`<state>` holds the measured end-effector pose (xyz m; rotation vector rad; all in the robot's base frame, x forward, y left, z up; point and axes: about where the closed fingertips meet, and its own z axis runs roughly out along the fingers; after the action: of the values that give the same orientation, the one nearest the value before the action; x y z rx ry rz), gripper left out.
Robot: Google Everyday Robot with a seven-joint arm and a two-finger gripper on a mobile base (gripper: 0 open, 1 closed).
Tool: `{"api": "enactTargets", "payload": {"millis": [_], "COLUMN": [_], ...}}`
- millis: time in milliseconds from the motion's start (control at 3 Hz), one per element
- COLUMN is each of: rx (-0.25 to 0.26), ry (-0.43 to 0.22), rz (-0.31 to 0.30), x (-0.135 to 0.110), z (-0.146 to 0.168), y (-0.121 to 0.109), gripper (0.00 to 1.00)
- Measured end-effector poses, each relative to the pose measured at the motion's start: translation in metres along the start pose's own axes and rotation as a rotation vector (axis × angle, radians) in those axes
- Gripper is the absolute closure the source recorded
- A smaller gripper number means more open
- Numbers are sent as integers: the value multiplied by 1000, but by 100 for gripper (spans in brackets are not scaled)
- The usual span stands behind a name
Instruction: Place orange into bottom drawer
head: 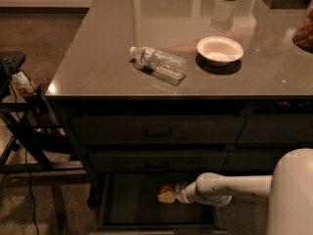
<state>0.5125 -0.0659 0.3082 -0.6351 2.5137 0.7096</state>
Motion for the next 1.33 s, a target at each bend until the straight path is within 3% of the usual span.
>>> {"api": "enactTargets", "payload": {"millis": [1000, 1333], "rx": [5, -12], "ry": [60, 85], "rz": [103, 122], "x": [49, 60], "z": [85, 110], "y": [-36, -37], "gripper": [100, 100]}}
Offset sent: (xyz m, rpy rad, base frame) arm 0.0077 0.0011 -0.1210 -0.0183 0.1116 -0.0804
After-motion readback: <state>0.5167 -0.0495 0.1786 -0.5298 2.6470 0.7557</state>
